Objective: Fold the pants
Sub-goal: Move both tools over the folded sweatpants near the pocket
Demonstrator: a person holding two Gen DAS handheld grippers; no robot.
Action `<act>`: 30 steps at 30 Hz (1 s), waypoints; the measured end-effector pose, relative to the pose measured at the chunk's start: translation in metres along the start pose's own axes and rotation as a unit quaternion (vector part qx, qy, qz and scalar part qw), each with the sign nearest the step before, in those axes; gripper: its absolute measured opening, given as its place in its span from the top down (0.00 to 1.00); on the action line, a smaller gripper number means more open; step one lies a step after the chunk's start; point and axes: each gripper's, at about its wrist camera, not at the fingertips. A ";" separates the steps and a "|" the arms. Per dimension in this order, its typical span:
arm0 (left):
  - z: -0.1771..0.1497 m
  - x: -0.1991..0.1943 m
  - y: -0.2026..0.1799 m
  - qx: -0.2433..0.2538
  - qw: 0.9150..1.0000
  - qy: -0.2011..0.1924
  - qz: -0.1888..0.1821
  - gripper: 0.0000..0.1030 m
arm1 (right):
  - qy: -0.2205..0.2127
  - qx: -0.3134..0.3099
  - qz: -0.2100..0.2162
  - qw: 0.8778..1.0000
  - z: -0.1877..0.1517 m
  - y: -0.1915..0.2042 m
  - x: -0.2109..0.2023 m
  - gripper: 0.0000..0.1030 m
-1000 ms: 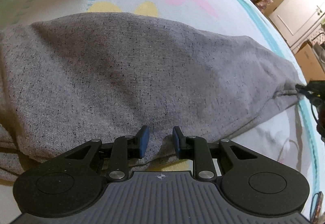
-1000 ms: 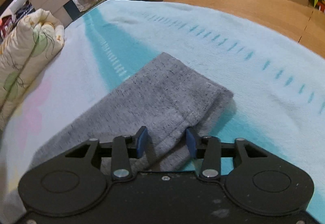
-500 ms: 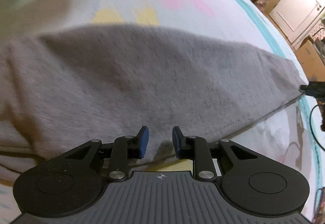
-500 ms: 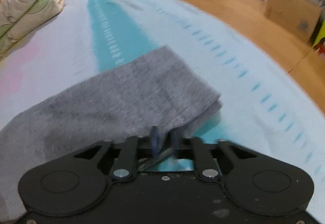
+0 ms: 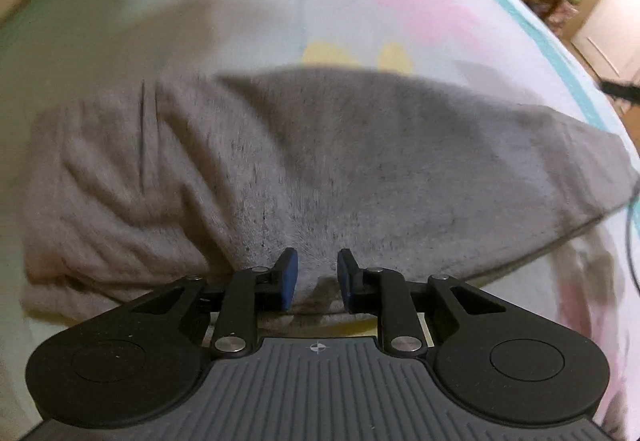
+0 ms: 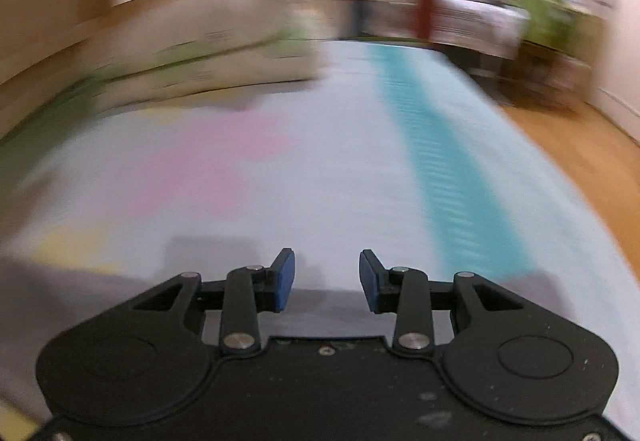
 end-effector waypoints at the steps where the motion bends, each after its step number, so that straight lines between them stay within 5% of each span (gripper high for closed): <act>1: 0.001 -0.006 -0.001 0.012 1.000 -0.011 0.008 0.78 | -0.003 -0.024 0.031 0.999 0.009 0.017 0.005 0.63; 5: 0.010 -0.021 0.016 0.013 0.998 -0.022 0.051 0.78 | 0.000 -0.120 0.151 0.981 0.038 0.091 0.020 0.63; 12: 0.033 -0.044 0.076 -0.090 0.989 -0.056 0.104 0.78 | -0.029 -0.279 0.335 0.899 0.048 0.235 0.017 0.63; 17: 0.034 -0.046 0.105 -0.147 0.979 -0.054 0.130 0.77 | -0.064 -0.295 0.408 0.862 0.030 0.315 0.016 0.63; 23: 0.025 -0.048 0.127 -0.174 0.975 -0.045 0.132 0.77 | -0.093 -0.371 0.392 0.837 0.000 0.390 0.013 0.63; 30: 0.016 -0.056 0.149 -0.201 0.969 -0.049 0.132 0.77 | -0.094 -0.472 0.339 0.809 -0.038 0.414 0.021 0.63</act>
Point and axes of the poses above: each gripper's, at about its wrist camera, not at the fingertips, and x roughly the way its jaws point, y to its left, z to its top, and after that the axes turned 8 degrees about -x, right-handed
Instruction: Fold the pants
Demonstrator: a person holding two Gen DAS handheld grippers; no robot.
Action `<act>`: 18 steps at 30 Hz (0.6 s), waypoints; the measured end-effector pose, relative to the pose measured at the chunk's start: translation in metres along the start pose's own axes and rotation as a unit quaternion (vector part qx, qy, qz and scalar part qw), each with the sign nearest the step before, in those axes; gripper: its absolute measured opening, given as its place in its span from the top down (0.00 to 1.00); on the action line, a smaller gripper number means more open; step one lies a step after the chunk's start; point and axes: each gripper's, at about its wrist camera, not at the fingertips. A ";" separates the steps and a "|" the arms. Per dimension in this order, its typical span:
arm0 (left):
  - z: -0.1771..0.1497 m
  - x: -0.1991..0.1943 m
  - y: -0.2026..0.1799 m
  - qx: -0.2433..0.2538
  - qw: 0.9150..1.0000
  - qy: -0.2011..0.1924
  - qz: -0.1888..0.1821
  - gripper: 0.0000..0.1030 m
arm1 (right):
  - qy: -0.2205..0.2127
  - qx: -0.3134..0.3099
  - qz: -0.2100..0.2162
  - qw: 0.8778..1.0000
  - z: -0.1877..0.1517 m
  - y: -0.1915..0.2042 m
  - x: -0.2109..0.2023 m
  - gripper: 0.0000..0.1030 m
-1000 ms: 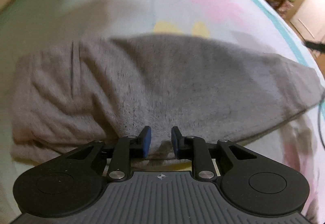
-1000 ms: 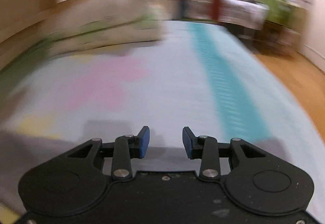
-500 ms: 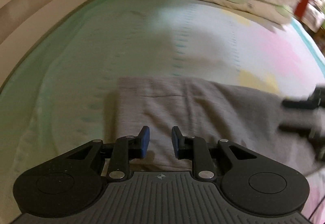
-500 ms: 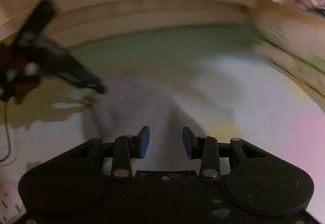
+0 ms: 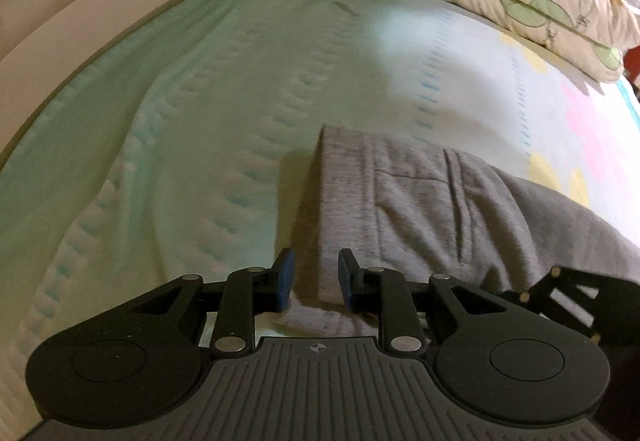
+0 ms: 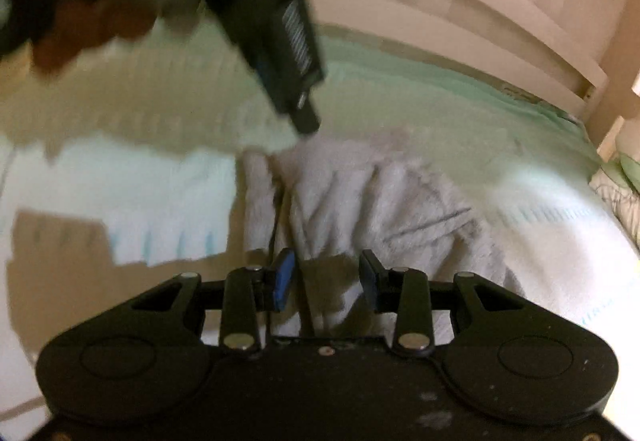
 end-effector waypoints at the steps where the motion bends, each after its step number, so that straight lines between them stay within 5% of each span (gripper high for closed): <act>1: 0.000 -0.001 0.001 -0.001 1.000 -0.001 0.001 0.77 | 0.000 -0.010 -0.007 1.000 0.000 0.006 -0.001 0.64; 3: 0.000 -0.002 0.003 -0.004 1.000 -0.004 0.003 0.77 | -0.001 -0.015 -0.014 1.000 -0.001 -0.001 0.003 0.72; 5: -0.001 -0.005 0.005 -0.007 1.000 -0.005 0.004 0.77 | 0.001 0.014 -0.006 1.000 0.001 -0.009 0.005 0.95; 9: 0.002 -0.018 0.006 -0.009 1.000 -0.021 0.004 0.77 | -0.043 0.166 0.053 0.984 0.012 -0.048 -0.009 0.95; 11: 0.007 -0.025 0.002 -0.007 0.999 -0.038 0.008 0.77 | -0.056 0.171 0.062 0.982 0.025 -0.050 -0.013 0.95; 16: 0.017 -0.018 -0.018 -0.003 0.999 -0.047 -0.012 0.77 | 0.008 0.239 0.094 0.966 0.006 -0.050 0.015 0.91; 18: 0.019 -0.011 -0.034 0.010 0.998 -0.045 -0.030 0.77 | -0.012 0.291 0.117 0.949 -0.008 -0.067 0.004 0.87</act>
Point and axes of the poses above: each gripper's, at about its wrist camera, not at the fingertips, and x roughly the way its jaws point, y to its left, z to its top, and after that the axes turned 8 degrees about -x, right-handed
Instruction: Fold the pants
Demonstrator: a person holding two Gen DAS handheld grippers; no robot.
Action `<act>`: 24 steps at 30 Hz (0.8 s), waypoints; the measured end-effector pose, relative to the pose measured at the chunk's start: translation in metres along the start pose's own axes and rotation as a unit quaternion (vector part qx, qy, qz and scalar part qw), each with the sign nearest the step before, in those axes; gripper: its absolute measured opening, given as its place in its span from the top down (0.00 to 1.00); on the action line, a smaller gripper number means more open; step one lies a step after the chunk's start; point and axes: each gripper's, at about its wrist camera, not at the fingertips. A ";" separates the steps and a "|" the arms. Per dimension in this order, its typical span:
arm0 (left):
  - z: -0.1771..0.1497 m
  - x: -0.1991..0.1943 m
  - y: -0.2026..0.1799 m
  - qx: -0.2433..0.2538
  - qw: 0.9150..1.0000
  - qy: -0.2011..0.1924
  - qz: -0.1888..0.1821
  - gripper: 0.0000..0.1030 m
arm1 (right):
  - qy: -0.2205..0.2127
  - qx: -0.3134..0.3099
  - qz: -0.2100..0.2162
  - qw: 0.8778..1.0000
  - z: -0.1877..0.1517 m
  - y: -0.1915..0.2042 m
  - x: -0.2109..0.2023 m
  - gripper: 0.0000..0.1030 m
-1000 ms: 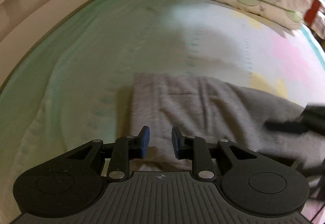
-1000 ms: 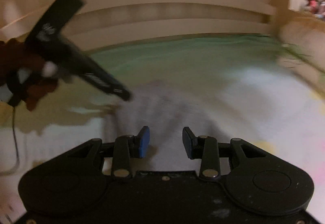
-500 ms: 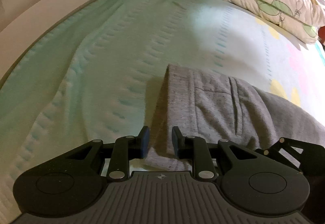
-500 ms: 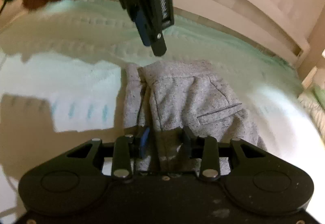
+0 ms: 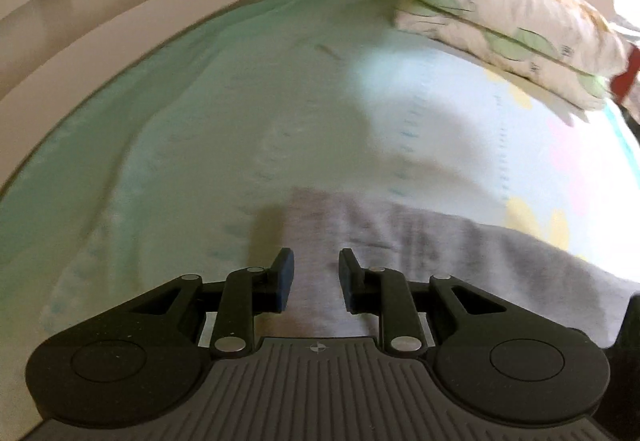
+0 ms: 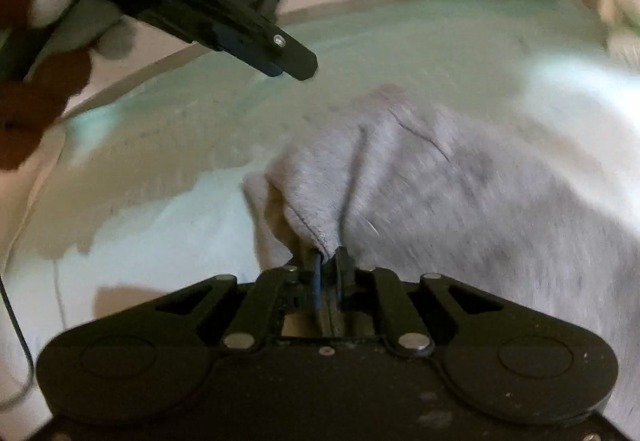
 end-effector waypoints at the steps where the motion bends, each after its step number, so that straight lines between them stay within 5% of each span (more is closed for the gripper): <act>1: 0.001 0.004 -0.008 0.008 1.000 0.001 -0.009 0.77 | -0.011 0.013 0.007 1.000 0.001 -0.007 -0.010 0.82; 3: 0.004 0.013 -0.024 0.021 0.999 0.001 -0.024 0.77 | -0.037 0.020 0.001 0.999 0.002 -0.025 -0.038 0.67; 11: -0.018 0.061 -0.083 0.089 0.991 0.065 -0.070 0.77 | -0.069 0.071 -0.114 0.989 -0.011 -0.127 -0.127 0.56; 14: -0.042 0.085 -0.087 0.108 0.983 0.130 -0.068 0.77 | -0.049 0.093 -0.106 0.989 -0.017 -0.153 -0.124 0.54; 19: -0.040 0.079 -0.089 0.107 0.985 0.118 -0.065 0.77 | -0.006 0.067 -0.089 0.994 -0.029 -0.155 -0.096 0.52; 20: -0.034 0.076 -0.091 0.103 0.987 0.108 -0.063 0.77 | 0.006 0.046 -0.094 0.994 -0.034 -0.151 -0.088 0.55; 22: -0.021 0.067 -0.099 0.107 0.990 0.069 -0.068 0.77 | 0.021 -0.013 -0.118 0.993 -0.043 -0.132 -0.083 0.82; 24: -0.009 0.063 -0.107 0.108 0.990 0.038 -0.080 0.76 | 0.016 -0.061 -0.133 0.989 -0.054 -0.114 -0.083 0.87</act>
Point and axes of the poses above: each gripper's, at about its wrist camera, not at the fingertips, and x roughly the way its jaws point, y to its left, z to its top, and after that the axes turned 8 degrees about -x, right-handed
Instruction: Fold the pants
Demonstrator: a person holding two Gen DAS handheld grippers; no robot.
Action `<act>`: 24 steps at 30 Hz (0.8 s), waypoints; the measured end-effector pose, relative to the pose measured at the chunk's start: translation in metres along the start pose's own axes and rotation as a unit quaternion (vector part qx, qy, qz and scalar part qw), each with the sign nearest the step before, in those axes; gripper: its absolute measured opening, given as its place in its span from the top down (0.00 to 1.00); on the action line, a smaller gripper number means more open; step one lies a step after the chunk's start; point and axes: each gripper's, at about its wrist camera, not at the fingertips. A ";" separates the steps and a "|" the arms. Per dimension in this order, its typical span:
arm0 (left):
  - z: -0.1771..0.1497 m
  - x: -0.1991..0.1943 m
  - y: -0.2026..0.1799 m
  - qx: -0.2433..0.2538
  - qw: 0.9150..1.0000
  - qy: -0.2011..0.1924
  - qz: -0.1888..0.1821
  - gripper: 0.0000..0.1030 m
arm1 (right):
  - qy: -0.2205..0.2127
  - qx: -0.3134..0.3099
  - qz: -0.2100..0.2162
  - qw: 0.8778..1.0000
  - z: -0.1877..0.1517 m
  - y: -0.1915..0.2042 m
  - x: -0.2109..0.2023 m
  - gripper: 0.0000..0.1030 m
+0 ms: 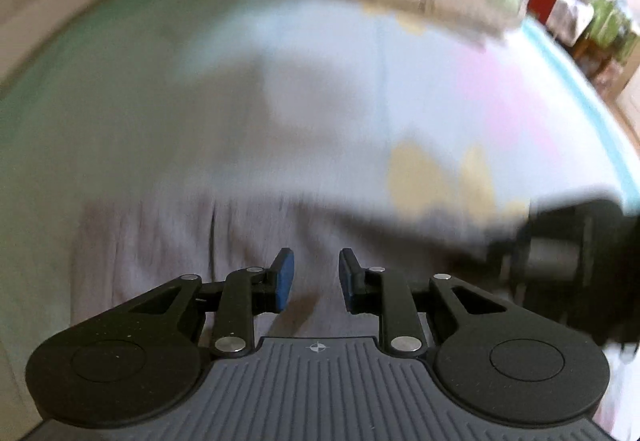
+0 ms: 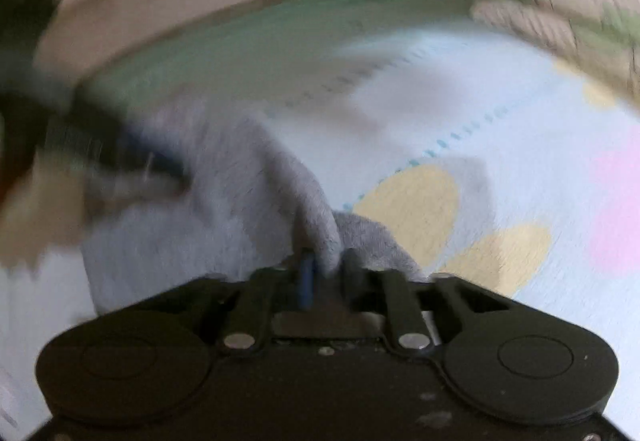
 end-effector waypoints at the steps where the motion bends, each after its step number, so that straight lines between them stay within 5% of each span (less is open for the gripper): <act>1: 0.008 0.001 -0.003 -0.001 1.000 -0.009 -0.005 0.76 | -0.001 -0.015 -0.005 1.000 -0.002 0.008 0.000 0.87; 7: 0.030 0.027 -0.027 0.013 0.999 -0.034 -0.014 0.76 | -0.007 -0.141 -0.073 0.987 -0.021 0.061 -0.010 0.88; 12: 0.008 0.051 -0.032 0.035 0.999 0.026 0.008 0.76 | -0.011 -0.201 -0.089 0.975 -0.031 0.083 -0.019 0.88; 17: -0.031 0.034 -0.031 0.082 0.996 -0.019 0.011 0.76 | -0.026 -0.162 -0.049 0.985 -0.026 0.065 -0.040 0.84; 20: -0.042 0.029 -0.035 0.108 0.993 -0.037 0.019 0.76 | -0.055 -0.082 -0.025 0.995 -0.014 0.039 -0.057 0.81; 24: -0.046 0.024 -0.035 0.105 0.993 -0.054 0.016 0.76 | -0.071 0.035 -0.027 0.996 0.009 -0.006 -0.065 0.63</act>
Point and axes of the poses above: each gripper's, at about its wrist camera, not at the fingertips, and x roughly the way its jaws point, y to its left, z to its top, and after that the axes turned 8 degrees about -x, right-handed
